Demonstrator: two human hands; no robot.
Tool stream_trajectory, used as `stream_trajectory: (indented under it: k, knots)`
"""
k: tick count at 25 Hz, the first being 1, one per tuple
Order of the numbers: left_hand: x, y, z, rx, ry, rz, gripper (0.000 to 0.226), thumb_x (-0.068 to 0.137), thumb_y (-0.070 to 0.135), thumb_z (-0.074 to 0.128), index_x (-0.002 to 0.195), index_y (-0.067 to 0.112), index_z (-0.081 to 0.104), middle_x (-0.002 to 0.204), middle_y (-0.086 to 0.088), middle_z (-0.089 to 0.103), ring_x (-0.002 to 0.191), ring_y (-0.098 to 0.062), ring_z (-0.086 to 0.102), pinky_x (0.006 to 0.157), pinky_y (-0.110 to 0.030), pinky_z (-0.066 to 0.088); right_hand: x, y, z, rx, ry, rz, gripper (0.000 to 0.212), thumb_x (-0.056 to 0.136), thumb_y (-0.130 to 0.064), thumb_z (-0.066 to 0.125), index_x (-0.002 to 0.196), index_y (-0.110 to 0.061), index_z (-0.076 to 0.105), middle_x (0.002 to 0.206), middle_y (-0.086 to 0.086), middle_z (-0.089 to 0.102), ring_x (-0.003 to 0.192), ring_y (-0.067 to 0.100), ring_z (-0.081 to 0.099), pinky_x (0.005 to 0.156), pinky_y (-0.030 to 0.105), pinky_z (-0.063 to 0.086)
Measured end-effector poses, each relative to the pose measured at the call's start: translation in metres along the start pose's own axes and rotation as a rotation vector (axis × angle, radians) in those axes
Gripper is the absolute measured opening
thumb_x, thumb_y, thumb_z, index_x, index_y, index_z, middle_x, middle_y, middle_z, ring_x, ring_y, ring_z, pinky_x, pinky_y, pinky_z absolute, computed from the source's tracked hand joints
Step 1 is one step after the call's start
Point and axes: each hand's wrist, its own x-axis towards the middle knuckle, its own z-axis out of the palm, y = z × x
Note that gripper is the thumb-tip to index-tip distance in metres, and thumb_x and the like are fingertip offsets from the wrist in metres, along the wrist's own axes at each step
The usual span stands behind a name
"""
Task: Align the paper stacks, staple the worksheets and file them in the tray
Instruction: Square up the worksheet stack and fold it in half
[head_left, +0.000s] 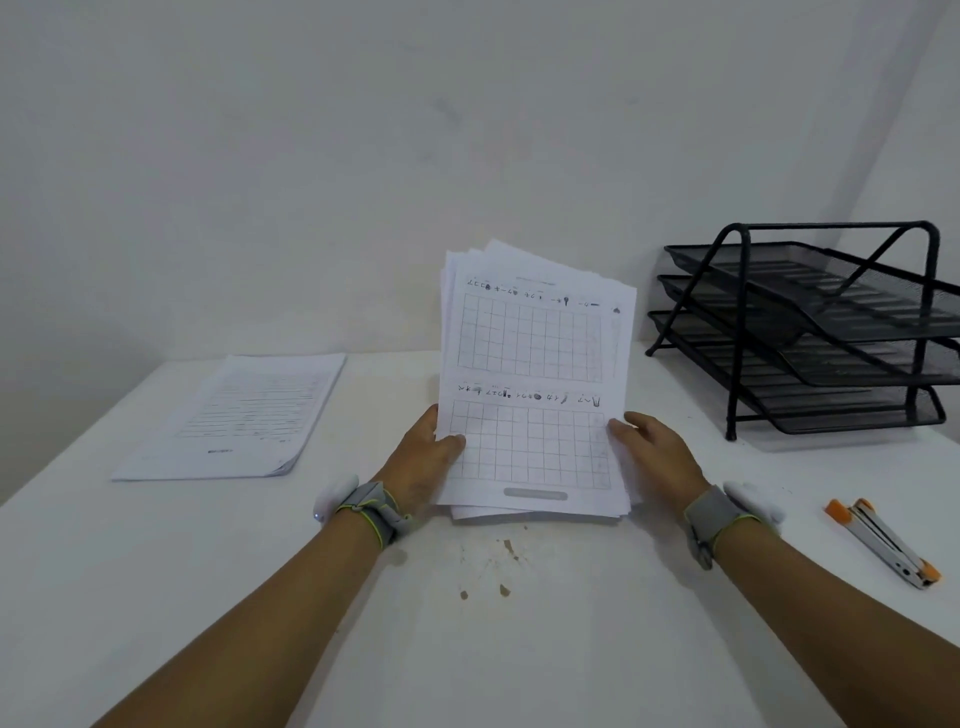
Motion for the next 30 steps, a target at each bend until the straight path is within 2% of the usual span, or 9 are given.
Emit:
stream_trajectory:
  k: [2, 4, 8, 13, 16, 20, 25, 28, 30]
  knots:
    - [-0.005, 0.013, -0.007, 0.009, 0.006, 0.044, 0.034, 0.092, 0.015, 0.052, 0.120, 0.034, 0.055, 0.119, 0.010, 0.065, 0.109, -0.011, 0.062, 0.093, -0.029, 0.048, -0.004, -0.022, 0.004, 0.216, -0.065, -0.014, 0.044, 0.095, -0.035, 0.061, 0.134, -0.016, 0.057, 0.123, -0.001, 0.068, 0.107, 0.019, 0.066, 0.092, 0.037, 0.053]
    - [-0.011, 0.027, -0.013, 0.050, 0.015, 0.087, 0.032, 0.088, 0.022, 0.052, 0.114, 0.041, 0.055, 0.115, 0.018, 0.065, 0.107, -0.004, 0.062, 0.091, -0.027, 0.048, -0.009, -0.044, 0.013, 0.290, -0.025, -0.076, 0.031, 0.095, -0.027, 0.060, 0.125, -0.016, 0.061, 0.117, 0.000, 0.070, 0.101, 0.019, 0.068, 0.080, 0.033, 0.055]
    - [-0.027, 0.049, -0.031, 0.094, 0.091, 0.190, 0.036, 0.093, 0.019, 0.049, 0.112, 0.049, 0.052, 0.109, 0.030, 0.062, 0.100, 0.011, 0.059, 0.083, -0.017, 0.045, -0.019, -0.082, 0.030, 0.426, 0.120, -0.183, 0.027, 0.092, -0.022, 0.064, 0.119, -0.020, 0.061, 0.107, -0.005, 0.071, 0.096, 0.014, 0.068, 0.083, 0.031, 0.055]
    - [-0.038, 0.066, -0.053, 0.170, 0.123, 0.260, 0.037, 0.097, 0.019, 0.048, 0.123, 0.043, 0.045, 0.114, 0.029, 0.058, 0.106, 0.006, 0.055, 0.083, -0.017, 0.043, -0.027, -0.108, 0.032, 0.478, 0.120, -0.267, 0.013, 0.092, -0.019, 0.064, 0.103, -0.026, 0.061, 0.094, -0.011, 0.072, 0.080, -0.001, 0.068, 0.062, 0.012, 0.050]
    - [-0.040, 0.069, -0.059, 0.236, 0.142, 0.256, 0.034, 0.099, 0.023, 0.046, 0.131, 0.034, 0.046, 0.120, 0.017, 0.060, 0.109, -0.008, 0.058, 0.085, -0.021, 0.044, -0.032, -0.115, 0.038, 0.463, 0.120, -0.300, 0.011, 0.095, -0.016, 0.058, 0.101, -0.024, 0.059, 0.097, -0.004, 0.070, 0.083, 0.007, 0.067, 0.070, 0.020, 0.052]
    - [-0.044, 0.078, -0.056, 0.229, 0.332, 0.267, 0.034, 0.100, 0.032, 0.044, 0.132, 0.021, 0.045, 0.126, 0.001, 0.059, 0.112, -0.022, 0.058, 0.096, -0.040, 0.048, -0.038, -0.117, 0.049, 0.397, 0.104, -0.349, 0.012, 0.097, -0.018, 0.054, 0.107, -0.024, 0.057, 0.104, -0.001, 0.069, 0.092, 0.015, 0.066, 0.081, 0.030, 0.055]
    - [-0.049, 0.082, -0.050, 0.212, 0.441, 0.300, 0.031, 0.102, 0.032, 0.041, 0.129, 0.019, 0.045, 0.119, 0.004, 0.057, 0.102, -0.015, 0.056, 0.073, -0.016, 0.044, -0.045, -0.114, 0.062, 0.376, 0.082, -0.361, 0.012, 0.098, -0.019, 0.052, 0.106, -0.027, 0.055, 0.102, -0.013, 0.065, 0.093, 0.008, 0.063, 0.075, 0.023, 0.050]
    - [-0.048, 0.077, -0.052, 0.191, 0.459, 0.277, 0.025, 0.100, 0.034, 0.043, 0.117, 0.018, 0.051, 0.106, 0.005, 0.063, 0.092, -0.015, 0.060, 0.071, -0.022, 0.047, -0.046, -0.111, 0.064, 0.388, 0.076, -0.323, 0.008, 0.095, -0.018, 0.053, 0.100, -0.023, 0.058, 0.097, -0.005, 0.067, 0.084, 0.015, 0.063, 0.072, 0.030, 0.051]
    - [-0.049, 0.073, -0.053, 0.165, 0.474, 0.273, 0.020, 0.098, 0.036, 0.047, 0.106, 0.020, 0.053, 0.094, 0.009, 0.064, 0.085, -0.009, 0.062, 0.069, -0.024, 0.047, -0.048, -0.110, 0.065, 0.409, 0.061, -0.300, 0.010, 0.095, -0.018, 0.054, 0.098, -0.025, 0.059, 0.102, -0.003, 0.069, 0.088, 0.016, 0.065, 0.074, 0.033, 0.054]
